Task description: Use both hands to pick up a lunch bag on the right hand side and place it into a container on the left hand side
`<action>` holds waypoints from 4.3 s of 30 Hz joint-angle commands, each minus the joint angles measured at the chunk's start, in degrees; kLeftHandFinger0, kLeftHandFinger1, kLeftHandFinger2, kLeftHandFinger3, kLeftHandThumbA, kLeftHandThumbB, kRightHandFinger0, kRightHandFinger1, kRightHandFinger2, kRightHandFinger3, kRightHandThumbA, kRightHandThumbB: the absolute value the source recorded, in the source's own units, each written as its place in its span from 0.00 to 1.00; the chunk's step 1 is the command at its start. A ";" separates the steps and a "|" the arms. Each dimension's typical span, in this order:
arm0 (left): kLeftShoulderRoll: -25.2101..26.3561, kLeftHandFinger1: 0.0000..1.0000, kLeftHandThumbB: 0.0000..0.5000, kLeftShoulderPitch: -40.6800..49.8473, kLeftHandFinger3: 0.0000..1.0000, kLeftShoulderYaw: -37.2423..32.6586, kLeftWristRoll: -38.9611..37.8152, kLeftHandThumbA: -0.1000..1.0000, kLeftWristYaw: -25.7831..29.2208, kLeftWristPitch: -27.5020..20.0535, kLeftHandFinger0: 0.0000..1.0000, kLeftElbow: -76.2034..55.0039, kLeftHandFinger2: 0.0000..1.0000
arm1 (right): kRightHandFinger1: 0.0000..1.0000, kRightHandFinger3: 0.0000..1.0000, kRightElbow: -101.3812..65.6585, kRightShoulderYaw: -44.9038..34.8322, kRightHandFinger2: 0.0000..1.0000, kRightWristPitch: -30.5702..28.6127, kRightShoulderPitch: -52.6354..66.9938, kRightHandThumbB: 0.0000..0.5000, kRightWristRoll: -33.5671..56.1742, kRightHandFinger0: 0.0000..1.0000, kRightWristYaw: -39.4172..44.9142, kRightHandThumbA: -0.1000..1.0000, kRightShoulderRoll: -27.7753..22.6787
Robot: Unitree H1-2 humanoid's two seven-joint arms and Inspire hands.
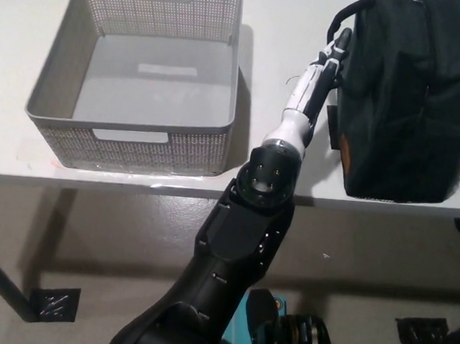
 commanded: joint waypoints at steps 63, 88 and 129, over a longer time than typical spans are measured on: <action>-0.50 1.00 0.62 -10.81 1.00 -8.65 -1.19 1.00 -12.18 -4.34 1.00 20.81 1.00 | 1.00 1.00 21.41 -1.46 1.00 -7.54 -4.15 0.14 11.34 1.00 2.80 1.00 20.61; 0.16 1.00 0.65 -14.34 1.00 -10.62 -5.19 1.00 -16.69 0.94 1.00 11.06 1.00 | 1.00 1.00 -1.02 5.64 1.00 10.90 -2.79 0.25 4.87 1.00 -6.48 1.00 15.61; 15.57 1.00 0.56 -16.39 1.00 1.50 -10.79 1.00 -15.15 12.49 1.00 -18.83 1.00 | 1.00 1.00 18.74 14.48 1.00 9.86 -35.30 0.20 -2.88 1.00 -5.96 1.00 20.69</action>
